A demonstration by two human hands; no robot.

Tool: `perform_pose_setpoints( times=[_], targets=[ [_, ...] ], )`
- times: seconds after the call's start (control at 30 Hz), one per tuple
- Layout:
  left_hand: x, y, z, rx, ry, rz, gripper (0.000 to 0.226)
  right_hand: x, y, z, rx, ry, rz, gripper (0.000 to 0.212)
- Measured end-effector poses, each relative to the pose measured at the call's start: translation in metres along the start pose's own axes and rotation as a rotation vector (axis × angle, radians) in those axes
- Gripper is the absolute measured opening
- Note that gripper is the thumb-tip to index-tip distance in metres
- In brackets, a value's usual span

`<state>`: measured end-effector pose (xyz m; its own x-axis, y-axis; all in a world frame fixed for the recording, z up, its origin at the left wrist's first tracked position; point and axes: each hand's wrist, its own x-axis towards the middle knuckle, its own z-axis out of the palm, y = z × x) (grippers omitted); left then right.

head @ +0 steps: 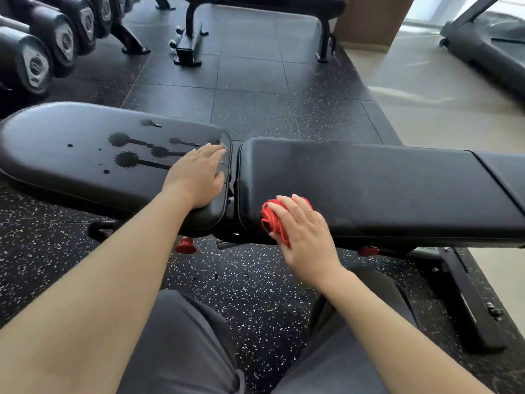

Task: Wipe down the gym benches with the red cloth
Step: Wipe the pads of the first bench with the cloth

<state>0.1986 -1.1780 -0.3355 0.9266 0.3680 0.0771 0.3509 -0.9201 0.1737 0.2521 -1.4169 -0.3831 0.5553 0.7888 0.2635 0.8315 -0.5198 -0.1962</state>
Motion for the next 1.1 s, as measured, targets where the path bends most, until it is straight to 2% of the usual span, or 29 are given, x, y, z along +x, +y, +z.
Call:
perform_pose_setpoints(
  times=[0.27, 0.47, 0.63, 0.87, 1.03, 1.1],
  targets=[
    [0.002, 0.003, 0.003, 0.064, -0.027, -0.033, 0.052, -0.026, 0.085, -0.025, 0.055, 0.083, 0.072, 0.051],
    [0.004, 0.003, 0.004, 0.059, -0.012, -0.045, 0.052, -0.021, 0.069, -0.016, 0.174, 0.194, 0.199, 0.045],
    [0.006, 0.005, 0.003, 0.066, 0.017, -0.034, 0.052, 0.007, 0.055, -0.014, 0.175, 0.114, 0.090, 0.044],
    [0.005, 0.004, 0.006, 0.102, -0.042, 0.000, 0.048, 0.027, 0.063, -0.016, 0.143, -0.013, 0.025, 0.057],
    [0.004, 0.003, 0.003, 0.114, -0.057, -0.008, 0.064, 0.031, 0.074, -0.017, 0.124, -0.081, -0.015, 0.062],
    [0.004, 0.004, 0.003, 0.122, -0.067, -0.004, 0.061, 0.050, 0.080, -0.015, 0.129, -0.101, -0.007, 0.057]
  ],
)
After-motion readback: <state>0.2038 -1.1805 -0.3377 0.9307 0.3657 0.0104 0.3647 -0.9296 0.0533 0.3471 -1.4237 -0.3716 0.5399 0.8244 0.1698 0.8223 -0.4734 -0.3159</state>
